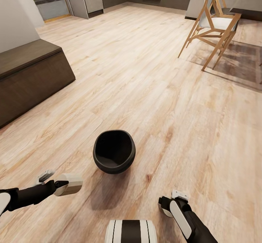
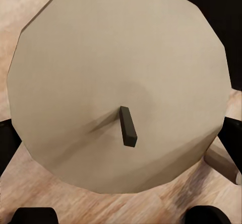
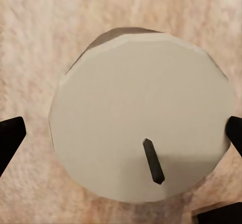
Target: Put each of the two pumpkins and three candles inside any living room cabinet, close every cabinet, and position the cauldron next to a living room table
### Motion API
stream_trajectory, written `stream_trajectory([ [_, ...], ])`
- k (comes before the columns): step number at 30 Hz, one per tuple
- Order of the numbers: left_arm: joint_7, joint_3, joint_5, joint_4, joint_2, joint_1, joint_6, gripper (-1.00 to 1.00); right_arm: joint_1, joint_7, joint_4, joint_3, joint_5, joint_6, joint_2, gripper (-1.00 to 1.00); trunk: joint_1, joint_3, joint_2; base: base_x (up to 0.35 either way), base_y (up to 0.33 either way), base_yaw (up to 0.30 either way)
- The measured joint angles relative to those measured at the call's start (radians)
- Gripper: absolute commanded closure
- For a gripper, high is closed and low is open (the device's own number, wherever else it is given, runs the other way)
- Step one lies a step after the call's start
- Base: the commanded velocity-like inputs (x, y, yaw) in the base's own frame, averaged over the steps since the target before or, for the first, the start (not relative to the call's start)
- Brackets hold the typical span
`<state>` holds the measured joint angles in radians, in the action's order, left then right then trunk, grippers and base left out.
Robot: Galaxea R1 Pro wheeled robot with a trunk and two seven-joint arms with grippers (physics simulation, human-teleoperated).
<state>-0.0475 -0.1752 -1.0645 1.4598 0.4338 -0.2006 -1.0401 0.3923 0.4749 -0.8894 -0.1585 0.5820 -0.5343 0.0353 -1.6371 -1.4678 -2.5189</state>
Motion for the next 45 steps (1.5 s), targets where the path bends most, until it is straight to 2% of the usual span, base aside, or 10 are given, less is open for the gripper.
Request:
stream_trajectory([
  [9, 0.002, 0.001, 0.0, 0.0, -0.001, 0.001, 0.0, 1.0, 0.0, 0.0, 0.012, 0.0, -0.007, -0.001, 0.0, -1.0, 0.0, 0.0, 0.0, 0.0, 0.0, 0.0],
  [10, 0.002, 0.001, 0.0, 0.0, -0.001, 0.002, 0.0, 1.0, 0.001, 0.001, 0.009, 0.001, -0.024, -0.007, 0.001, -1.0, 0.0, -0.004, 0.0, 0.0, 0.0, 0.0],
  [13, 0.002, 0.001, 0.001, 0.0, -0.001, 0.001, 0.0, 1.0, 0.001, 0.011, -0.004, 0.001, -0.029, -0.01, 0.0, -1.0, -0.001, -0.011, -0.001, 0.0, 0.0, 0.0],
  [27, 0.002, 0.001, -0.001, 0.0, -0.001, 0.002, 0.001, 1.0, 0.001, 0.029, 0.008, 0.001, -0.027, 0.021, -0.001, -1.0, -0.001, -0.011, -0.001, 0.0, 0.0, 0.0],
  [29, 0.002, 0.001, 0.001, 0.0, -0.001, 0.002, 0.001, 1.0, 0.001, 0.048, 0.0, 0.001, -0.028, 0.024, -0.001, -1.0, -0.002, -0.019, -0.001, 0.0, 0.0, 0.0],
  [36, 0.002, 0.001, -0.001, 0.0, -0.002, 0.001, 0.001, 1.0, 0.002, 0.05, 0.0, 0.001, -0.027, 0.025, 0.0, -1.0, -0.002, -0.019, -0.001, 0.0, 0.0, 0.0],
  [37, 0.002, 0.001, -0.001, 0.0, -0.002, 0.002, 0.001, 1.0, 0.002, 0.049, 0.001, 0.001, -0.029, 0.025, 0.0, 1.0, -0.002, -0.019, -0.001, 0.0, 0.0, 0.0],
  [45, 0.002, 0.001, -0.001, 0.0, -0.002, 0.002, 0.001, 1.0, 0.002, 0.063, 0.002, 0.001, -0.026, 0.024, 0.0, 1.0, -0.002, -0.019, -0.001, 0.0, 0.0, 0.0],
])
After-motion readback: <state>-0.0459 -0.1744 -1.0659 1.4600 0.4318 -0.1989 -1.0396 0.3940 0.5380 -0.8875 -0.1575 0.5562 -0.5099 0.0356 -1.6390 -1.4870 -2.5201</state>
